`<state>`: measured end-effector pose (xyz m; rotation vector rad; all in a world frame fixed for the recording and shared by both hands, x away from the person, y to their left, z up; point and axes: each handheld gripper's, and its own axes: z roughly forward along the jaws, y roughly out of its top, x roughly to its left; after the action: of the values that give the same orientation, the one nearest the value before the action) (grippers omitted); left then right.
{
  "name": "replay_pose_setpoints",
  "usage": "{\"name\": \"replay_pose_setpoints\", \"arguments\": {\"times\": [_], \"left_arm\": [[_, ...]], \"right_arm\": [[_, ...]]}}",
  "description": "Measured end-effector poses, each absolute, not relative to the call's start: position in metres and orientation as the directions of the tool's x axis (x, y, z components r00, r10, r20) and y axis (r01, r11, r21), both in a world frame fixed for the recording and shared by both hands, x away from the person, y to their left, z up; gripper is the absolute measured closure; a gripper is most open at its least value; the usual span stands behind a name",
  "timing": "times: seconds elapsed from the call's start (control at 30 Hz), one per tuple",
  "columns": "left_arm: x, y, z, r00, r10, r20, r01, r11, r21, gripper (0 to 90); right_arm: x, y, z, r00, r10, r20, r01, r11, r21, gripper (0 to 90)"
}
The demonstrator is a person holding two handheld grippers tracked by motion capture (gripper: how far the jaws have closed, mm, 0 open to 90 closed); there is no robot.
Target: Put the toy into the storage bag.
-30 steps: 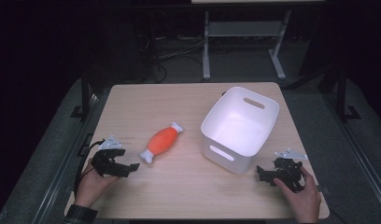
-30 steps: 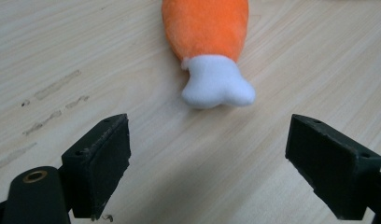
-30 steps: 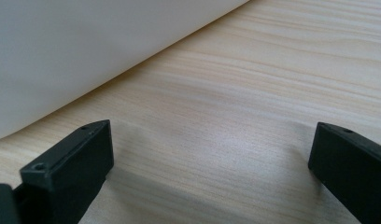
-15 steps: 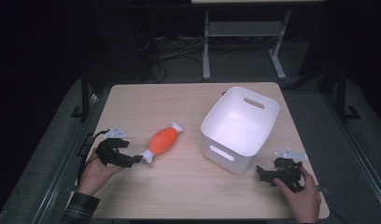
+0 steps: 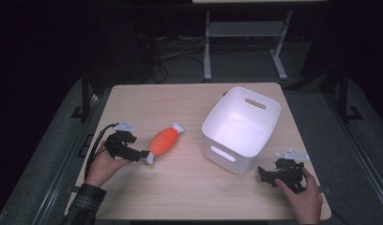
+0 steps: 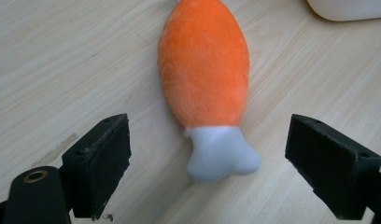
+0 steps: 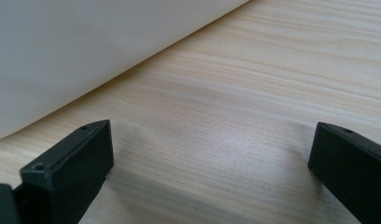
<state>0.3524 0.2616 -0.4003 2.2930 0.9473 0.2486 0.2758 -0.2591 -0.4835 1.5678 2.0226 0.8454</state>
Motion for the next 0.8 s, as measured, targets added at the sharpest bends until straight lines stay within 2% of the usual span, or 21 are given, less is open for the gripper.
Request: {"name": "replay_pose_setpoints", "arguments": {"times": [0.8], "left_arm": [[0.382,0.229,-0.396,0.744,0.668,-0.024,0.546,-0.586,0.599,13.5]], "right_arm": [[0.276,-0.259,-0.483,-0.258,0.966,0.023,0.695,0.169,0.699,0.0]]}}
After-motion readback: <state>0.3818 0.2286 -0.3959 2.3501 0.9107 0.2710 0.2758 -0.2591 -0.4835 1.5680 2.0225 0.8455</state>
